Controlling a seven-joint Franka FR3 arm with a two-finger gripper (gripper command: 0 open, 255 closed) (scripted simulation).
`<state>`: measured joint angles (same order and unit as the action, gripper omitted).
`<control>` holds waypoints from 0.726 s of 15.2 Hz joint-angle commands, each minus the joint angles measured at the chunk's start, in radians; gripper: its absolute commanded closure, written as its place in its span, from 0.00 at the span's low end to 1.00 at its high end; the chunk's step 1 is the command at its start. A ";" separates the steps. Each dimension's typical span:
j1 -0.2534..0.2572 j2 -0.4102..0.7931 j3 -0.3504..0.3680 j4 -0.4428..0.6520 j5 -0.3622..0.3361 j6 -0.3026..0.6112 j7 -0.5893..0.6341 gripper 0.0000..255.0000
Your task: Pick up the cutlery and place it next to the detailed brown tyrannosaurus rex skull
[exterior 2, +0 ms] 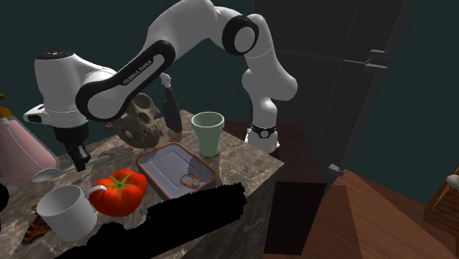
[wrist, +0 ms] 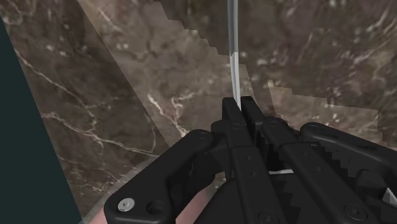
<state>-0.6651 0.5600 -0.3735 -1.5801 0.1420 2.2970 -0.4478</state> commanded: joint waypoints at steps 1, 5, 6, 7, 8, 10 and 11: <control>-0.001 0.002 -0.001 -0.006 0.000 0.004 0.000 1.00; -0.001 0.002 -0.001 -0.006 0.000 0.004 0.000 1.00; 0.000 0.000 -0.001 -0.010 0.000 0.006 0.000 0.00; -0.001 0.004 0.000 -0.006 0.001 0.005 0.000 0.00; -0.002 0.004 0.000 -0.004 0.001 0.004 -0.001 0.00; -0.003 0.005 0.000 -0.004 0.001 0.004 -0.001 0.00; -0.001 0.002 -0.001 -0.006 0.000 0.004 0.000 0.00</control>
<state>-0.6669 0.5630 -0.3740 -1.5852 0.1424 2.3010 -0.4483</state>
